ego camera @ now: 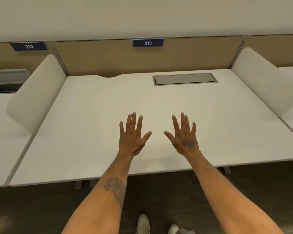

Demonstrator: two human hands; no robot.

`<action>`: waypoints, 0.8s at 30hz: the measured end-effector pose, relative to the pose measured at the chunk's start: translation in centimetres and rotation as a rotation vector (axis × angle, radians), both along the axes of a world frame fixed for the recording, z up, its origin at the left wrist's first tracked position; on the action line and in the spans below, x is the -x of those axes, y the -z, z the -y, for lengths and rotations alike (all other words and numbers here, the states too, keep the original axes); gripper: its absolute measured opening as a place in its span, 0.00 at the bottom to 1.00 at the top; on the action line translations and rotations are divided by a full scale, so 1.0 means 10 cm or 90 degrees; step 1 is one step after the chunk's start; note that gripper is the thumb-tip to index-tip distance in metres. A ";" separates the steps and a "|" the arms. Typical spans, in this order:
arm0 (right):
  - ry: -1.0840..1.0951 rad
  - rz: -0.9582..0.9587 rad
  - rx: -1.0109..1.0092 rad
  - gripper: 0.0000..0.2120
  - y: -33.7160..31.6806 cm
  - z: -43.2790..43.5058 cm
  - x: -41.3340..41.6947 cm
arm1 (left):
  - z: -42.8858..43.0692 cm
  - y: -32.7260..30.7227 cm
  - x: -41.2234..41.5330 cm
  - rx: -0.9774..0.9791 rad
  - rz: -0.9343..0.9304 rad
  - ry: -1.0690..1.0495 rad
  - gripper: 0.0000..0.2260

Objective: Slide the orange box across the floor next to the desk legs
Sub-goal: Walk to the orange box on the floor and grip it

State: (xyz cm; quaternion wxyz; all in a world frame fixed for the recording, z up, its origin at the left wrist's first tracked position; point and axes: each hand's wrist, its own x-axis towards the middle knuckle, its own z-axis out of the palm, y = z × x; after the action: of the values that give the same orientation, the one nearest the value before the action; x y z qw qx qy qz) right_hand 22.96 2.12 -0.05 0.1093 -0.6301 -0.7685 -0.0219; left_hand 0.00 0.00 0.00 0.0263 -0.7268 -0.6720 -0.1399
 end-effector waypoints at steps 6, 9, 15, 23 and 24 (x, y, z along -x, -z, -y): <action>-0.020 0.021 -0.001 0.39 -0.04 0.36 -0.10 | 0.44 -0.02 -0.13 0.004 -0.038 -0.026 0.37; -0.033 0.025 0.015 0.39 -0.06 0.57 -0.22 | 0.67 -0.08 -0.25 0.023 -0.032 -0.036 0.37; -0.082 0.044 0.021 0.39 -0.10 1.09 -0.53 | 1.34 -0.10 -0.63 0.006 -0.036 -0.058 0.38; -0.136 0.054 0.015 0.39 -0.08 1.72 -0.71 | 2.17 -0.09 -0.78 0.002 -0.041 -0.106 0.38; -0.147 0.053 0.023 0.39 -0.09 1.80 -0.70 | 2.27 -0.10 -0.77 0.005 -0.040 -0.110 0.38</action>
State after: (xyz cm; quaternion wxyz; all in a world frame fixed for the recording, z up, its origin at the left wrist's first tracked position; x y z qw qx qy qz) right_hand 29.93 -15.88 0.87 0.0678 -0.5378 -0.8401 -0.0217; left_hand 7.73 -22.66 0.96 0.0567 -0.6703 -0.7315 -0.1115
